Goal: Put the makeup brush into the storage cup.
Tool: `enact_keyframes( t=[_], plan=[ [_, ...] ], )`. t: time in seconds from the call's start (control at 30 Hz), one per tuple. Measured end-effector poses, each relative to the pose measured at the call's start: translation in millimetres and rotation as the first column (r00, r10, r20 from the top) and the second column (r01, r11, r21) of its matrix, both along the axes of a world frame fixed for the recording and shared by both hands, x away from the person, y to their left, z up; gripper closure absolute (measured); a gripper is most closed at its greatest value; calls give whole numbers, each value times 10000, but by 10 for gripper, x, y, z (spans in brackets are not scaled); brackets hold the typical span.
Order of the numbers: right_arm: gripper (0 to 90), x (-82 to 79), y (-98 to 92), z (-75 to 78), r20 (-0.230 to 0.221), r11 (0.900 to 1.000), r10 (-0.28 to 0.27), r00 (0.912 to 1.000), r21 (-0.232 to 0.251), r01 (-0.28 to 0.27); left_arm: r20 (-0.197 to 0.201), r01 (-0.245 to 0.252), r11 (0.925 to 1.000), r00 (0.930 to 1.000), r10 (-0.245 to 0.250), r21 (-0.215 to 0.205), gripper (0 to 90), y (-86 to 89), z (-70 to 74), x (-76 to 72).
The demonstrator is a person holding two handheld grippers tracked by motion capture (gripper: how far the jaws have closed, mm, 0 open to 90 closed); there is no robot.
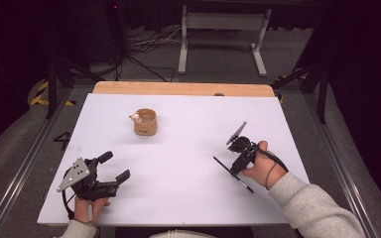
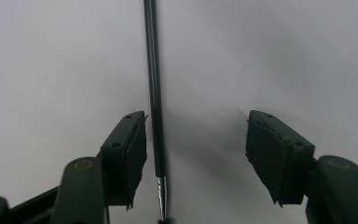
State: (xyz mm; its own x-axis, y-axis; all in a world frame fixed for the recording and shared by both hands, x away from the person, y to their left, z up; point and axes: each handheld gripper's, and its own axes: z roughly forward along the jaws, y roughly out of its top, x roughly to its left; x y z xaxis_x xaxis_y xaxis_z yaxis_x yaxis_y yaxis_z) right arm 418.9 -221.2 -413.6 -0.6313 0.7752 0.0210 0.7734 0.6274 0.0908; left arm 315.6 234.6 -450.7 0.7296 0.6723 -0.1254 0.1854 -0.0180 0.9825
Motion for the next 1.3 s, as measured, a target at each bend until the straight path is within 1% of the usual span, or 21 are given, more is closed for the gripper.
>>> enact_keyframes(
  t=[0.3, 0.4, 0.5, 0.53, 0.6, 0.63, 0.67, 0.7, 0.77, 0.8, 0.83, 0.87, 0.93, 0.97, 1.07, 1.17, 1.2, 1.27, 1.3],
  plan=[
    [451, -3, 17, -50, -124, 9998, 24, 9999, -200, -26, 28, 83, 10000, 10000, -83, 38, 76, -10, 5, -4],
    [476, -5, 28, -48, -36, 9993, 84, 10000, -370, -85, -6, 39, 10000, 10000, -39, 53, 77, -16, 7, -5],
    [493, -23, 48, -51, 90, 9987, 171, 9998, -486, -166, 89, 3, 9998, 10000, -5, 173, 85, -18, 17, -13],
    [507, -31, 56, -50, 123, 9983, 214, 9997, -553, -207, 116, -17, 9997, 9999, 14, 229, 88, -17, 22, -16],
    [545, -51, 77, -46, 111, 9979, 315, 9994, -570, -308, 177, 105, 9997, 9998, -109, 230, 114, -17, 30, -27],
    [570, -59, 89, -45, 110, 9976, 351, 9993, -599, -344, 271, 107, 9995, 9996, -115, 283, 127, -21, 32, -27],
    [570, -59, 89, -45, 110, 9976, 351, 9993, -599, -344, 271, 107, 9995, 9996, -115, 283, 135, -21, 32, -27],
    [588, -65, 98, -45, 92, 9976, 359, 9993, -592, -353, 313, 114, 9992, 9994, -126, 373, 135, -22, 38, -32],
    [633, -70, 126, -43, 39, 9968, 432, 9991, -671, -429, 404, 66, 9988, 9991, -85, 478, 163, -28, 47, -41],
    [651, -73, 139, -42, 13, 9963, 464, 9989, -722, -462, 498, 35, 9981, 9987, -66, 622, 170, -30, 55, -49],
    [651, -73, 139, -42, 13, 9963, 464, 9989, -722, -462, 498, 35, 9981, 9987, -66, 622, 185, -30, 55, -49],
    [713, -81, 174, -42, -65, 9953, 543, 9985, -803, -546, 596, 10, 9972, 9982, -54, 747, 196, -35, 62, -55],
    [731, -82, 182, -44, -83, 9954, 545, 9985, -783, -549, 732, 30, 9961, 9973, -94, 878, 207, -41, 74, -66],
    [753, -83, 189, -45, -100, 9956, 519, 9986, -773, -525, 731, 64, 9960, 9972, -129, 887, 211, -45, 81, -73],
    [836, -75, 191, -42, -155, 9961, 449, 9989, -751, -460, 166, 297, 9978, 9994, -307, 598, 239, -43, 84, -56],
    [849, -70, 188, -42, -176, 9966, 402, 9990, -707, -413, 228, 351, 9969, 9991, -368, 709, 245, -45, 87, -52],
    [850, -70, 188, -41, -171, 9966, 406, 9990, -716, -417, 217, 374, 9969, 9990, -389, 689, 240, -51, 91, -54],
    [852, -72, 183, -37, -99, 9971, 364, 9993, -666, -370, 269, 312, 9974, 9991, -330, 642, 218, -59, 98, -46],
    [852, -70, 175, -30, -79, 9970, 389, 9992, -670, -394, 225, 257, 9974, 9994, -273, 674, 204, -62, 104, -36]
  ],
)
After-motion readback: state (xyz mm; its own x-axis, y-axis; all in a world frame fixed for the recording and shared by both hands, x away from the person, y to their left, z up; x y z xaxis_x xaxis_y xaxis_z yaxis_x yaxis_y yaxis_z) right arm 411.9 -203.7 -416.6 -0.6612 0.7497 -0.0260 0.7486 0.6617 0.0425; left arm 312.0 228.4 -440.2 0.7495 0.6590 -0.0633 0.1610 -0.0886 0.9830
